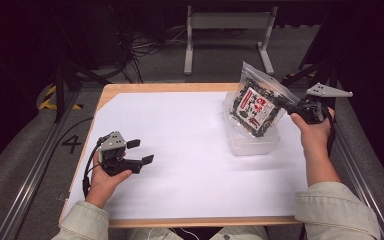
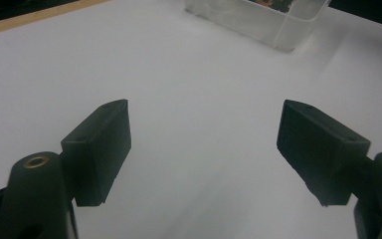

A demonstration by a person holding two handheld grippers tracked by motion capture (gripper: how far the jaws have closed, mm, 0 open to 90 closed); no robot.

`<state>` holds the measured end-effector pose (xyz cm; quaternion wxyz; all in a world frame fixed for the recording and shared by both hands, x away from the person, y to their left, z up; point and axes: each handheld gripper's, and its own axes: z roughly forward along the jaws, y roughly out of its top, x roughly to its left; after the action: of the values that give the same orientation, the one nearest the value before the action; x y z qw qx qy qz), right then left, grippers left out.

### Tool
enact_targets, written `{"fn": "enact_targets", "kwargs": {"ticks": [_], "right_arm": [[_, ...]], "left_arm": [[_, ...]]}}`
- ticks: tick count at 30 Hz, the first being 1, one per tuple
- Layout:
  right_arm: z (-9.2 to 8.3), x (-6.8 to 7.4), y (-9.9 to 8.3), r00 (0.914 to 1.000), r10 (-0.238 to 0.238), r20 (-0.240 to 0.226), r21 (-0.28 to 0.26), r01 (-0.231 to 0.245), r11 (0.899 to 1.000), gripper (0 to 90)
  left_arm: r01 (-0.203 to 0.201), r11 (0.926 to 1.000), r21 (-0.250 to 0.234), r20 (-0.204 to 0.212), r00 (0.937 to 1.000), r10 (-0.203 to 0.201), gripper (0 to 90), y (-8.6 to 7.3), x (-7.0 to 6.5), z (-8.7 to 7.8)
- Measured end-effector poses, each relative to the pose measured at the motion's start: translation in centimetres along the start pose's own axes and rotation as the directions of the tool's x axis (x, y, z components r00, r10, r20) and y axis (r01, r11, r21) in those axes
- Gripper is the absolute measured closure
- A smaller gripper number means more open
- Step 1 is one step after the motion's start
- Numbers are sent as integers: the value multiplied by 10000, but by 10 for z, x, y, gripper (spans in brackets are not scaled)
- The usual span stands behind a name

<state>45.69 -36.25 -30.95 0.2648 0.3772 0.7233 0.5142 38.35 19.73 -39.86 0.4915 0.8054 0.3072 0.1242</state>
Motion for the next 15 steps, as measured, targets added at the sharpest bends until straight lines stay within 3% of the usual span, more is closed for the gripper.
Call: {"fn": "enact_targets", "kwargs": {"ticks": [3,10,15], "right_arm": [[1,-1,0,10000,66,53,26,-66,10000,745],[2,-5,-1,9985,524,-154,-62,-525,9986,429],[-5,-3,-1,9970,485,-602,-331,-505,9982,289]], "left_arm": [[38,10000,9,-36,10000,-38,221,-2,0,-1],[158,9999,11,-190,9997,-158,220,-7,1,-7],[249,9997,10,-346,9991,-248,219,-11,1,-14]]}}
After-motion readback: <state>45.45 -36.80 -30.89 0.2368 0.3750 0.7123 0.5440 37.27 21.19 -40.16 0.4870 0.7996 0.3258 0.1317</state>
